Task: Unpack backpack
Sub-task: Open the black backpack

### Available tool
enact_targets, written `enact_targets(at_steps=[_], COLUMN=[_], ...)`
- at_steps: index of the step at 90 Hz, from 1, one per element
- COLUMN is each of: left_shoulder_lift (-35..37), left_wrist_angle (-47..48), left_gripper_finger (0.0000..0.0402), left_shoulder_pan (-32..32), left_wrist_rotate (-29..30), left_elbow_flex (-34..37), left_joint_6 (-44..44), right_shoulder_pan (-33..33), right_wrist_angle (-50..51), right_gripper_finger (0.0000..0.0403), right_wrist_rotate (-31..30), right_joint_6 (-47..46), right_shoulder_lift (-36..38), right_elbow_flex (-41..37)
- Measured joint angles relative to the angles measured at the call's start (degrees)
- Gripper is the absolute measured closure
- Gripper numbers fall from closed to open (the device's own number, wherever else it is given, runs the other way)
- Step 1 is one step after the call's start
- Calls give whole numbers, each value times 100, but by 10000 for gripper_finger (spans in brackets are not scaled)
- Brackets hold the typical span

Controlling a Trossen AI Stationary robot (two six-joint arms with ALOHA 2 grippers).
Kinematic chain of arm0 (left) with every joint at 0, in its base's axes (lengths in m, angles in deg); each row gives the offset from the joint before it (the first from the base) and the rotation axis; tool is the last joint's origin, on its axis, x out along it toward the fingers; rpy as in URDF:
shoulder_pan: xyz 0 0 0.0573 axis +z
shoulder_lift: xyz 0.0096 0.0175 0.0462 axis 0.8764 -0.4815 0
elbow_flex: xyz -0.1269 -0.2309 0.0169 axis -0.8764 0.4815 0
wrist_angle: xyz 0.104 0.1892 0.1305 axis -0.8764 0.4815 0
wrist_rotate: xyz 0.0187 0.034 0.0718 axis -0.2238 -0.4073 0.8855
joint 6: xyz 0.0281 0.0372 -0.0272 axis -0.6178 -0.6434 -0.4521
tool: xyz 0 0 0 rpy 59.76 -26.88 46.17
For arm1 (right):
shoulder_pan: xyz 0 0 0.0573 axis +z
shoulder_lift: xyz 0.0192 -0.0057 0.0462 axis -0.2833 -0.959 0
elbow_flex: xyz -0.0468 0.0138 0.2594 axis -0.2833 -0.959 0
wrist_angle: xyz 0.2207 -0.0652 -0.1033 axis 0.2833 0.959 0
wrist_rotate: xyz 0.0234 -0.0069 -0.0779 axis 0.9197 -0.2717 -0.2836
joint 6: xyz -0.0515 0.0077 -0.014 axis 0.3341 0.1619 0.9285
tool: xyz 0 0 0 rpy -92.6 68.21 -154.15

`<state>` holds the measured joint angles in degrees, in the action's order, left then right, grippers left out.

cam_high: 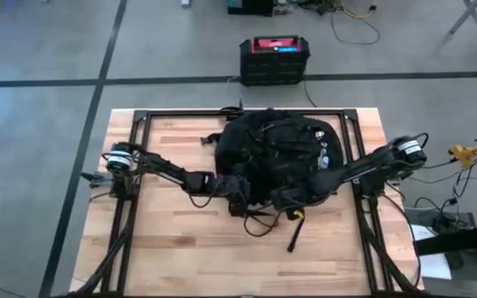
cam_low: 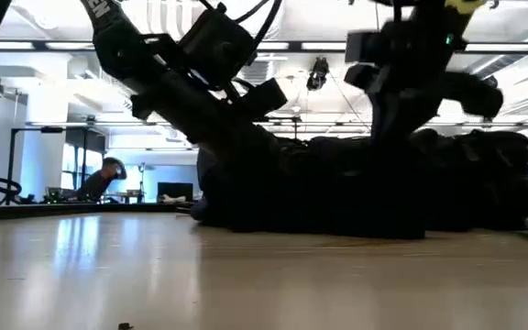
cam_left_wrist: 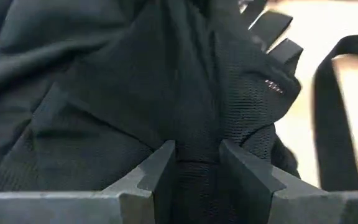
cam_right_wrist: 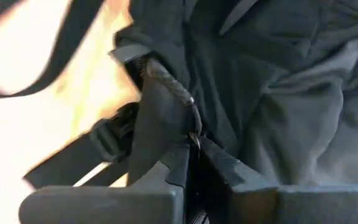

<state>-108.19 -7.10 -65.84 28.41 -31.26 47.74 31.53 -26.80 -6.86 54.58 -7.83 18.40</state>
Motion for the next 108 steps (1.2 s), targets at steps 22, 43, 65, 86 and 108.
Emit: enact_targets(at_steps=[22,43,65,86,108], left_shoulder_lift=[251,1419,2950,2768,1188], left_wrist_angle=[726,1515,592,-2086,-2897], left_gripper_finger=[285,285,285,278,240], left_shoulder_pan=[51,190,-8,-759,-925], left_wrist_rotate=[669,1148,484,109,46], left_elbow_flex=[104,855,1408,1720,925], left_joint_6=[-10,-202,-82,-798,-1164], right_shoulder_pan=[342,731,741,739,809], right_wrist_angle=[-4,-97,-635,-907,-927], right_gripper_finger=[401,402,403,403,403], right_wrist_rotate=[1134,1462,1098,1016,1096], right_joint_6=[-647,-1187,-815,-494,-372], right_shoulder_lift=[147,166,166,166,166], right_elbow_flex=[-15,-20,-10,151,383])
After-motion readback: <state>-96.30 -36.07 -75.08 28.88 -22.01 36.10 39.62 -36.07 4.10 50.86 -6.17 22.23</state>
